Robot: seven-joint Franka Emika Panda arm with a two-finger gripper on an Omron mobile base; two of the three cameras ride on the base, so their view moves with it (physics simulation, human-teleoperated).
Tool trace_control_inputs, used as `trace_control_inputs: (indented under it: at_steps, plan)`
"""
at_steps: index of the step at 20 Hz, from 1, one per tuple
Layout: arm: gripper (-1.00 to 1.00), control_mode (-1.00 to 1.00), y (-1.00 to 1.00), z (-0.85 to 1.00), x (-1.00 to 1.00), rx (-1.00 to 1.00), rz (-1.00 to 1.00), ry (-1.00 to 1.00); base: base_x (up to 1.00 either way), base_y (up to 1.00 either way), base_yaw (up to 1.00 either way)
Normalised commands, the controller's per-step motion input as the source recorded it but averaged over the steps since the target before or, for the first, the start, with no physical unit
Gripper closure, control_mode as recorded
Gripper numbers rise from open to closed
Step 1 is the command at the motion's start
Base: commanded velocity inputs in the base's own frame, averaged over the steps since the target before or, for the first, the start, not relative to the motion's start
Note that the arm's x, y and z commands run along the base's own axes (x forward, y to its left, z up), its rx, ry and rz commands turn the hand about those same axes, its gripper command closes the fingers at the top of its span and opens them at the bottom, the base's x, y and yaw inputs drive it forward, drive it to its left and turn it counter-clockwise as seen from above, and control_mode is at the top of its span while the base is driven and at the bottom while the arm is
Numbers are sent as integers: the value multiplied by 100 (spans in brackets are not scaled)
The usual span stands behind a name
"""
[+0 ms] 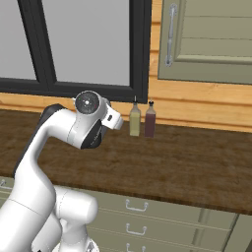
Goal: Start the toaster. Once the lever pops up, take the bread to the plate on the dining counter.
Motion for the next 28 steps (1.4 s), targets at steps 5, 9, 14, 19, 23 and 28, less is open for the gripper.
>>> trace_control_inputs:
  at_steps: [5,9,14,19,23,28]
  plan:
    - [-100,-100,0,0,0,0,0,0,0,0,0]
    - [-100,-100,0,0,0,0,0,0,0,0,0]
    - [-100,-100,0,0,0,0,0,0,0,0,0]
    - [-100,-100,0,0,0,0,0,0,0,0,0]
    - [-100,-100,0,0,0,0,0,0,0,0,0]
    - [-100,-100,0,0,0,0,0,0,0,0,0]
